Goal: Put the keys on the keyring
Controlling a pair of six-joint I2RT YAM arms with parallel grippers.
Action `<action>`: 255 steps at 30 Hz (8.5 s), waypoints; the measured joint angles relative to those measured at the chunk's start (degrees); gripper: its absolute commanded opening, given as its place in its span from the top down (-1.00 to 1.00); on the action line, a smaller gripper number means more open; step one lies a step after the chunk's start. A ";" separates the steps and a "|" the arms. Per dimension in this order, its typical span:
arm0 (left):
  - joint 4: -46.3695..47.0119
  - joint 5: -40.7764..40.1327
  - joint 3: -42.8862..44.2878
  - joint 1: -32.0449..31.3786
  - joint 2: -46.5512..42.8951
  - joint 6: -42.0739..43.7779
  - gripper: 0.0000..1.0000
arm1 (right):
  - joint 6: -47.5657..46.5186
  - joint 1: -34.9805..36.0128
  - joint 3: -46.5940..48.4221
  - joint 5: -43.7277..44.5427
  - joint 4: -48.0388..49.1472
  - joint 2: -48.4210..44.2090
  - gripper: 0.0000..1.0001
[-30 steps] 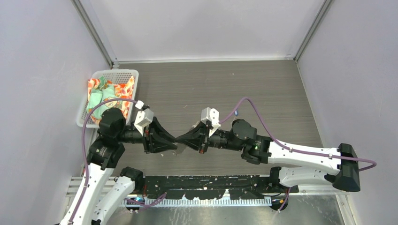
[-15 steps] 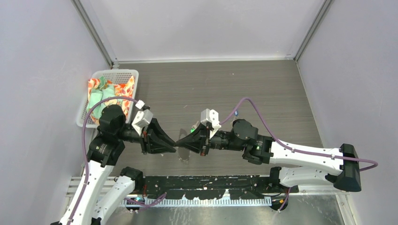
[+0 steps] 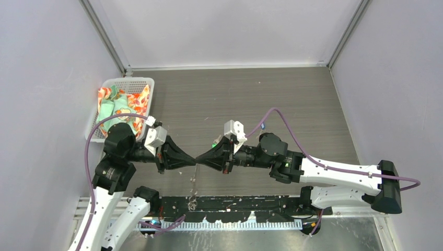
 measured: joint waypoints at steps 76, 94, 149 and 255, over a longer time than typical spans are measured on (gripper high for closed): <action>-21.49 -2.51 5.38 -1.70 4.94 26.40 0.99 | -23.82 -1.33 40.09 -8.33 -59.01 18.84 0.98; -17.51 -1.51 5.38 -1.81 3.72 23.17 0.99 | -20.28 -1.29 33.44 -6.62 -54.14 14.01 0.70; 5.86 -6.82 -2.99 -1.84 -1.99 -4.66 0.62 | -13.33 -1.33 21.33 -4.24 -35.47 5.25 0.98; 16.17 -16.15 -11.78 -1.97 -7.56 -5.18 0.99 | 5.90 -39.47 1.88 36.76 -26.21 36.63 0.20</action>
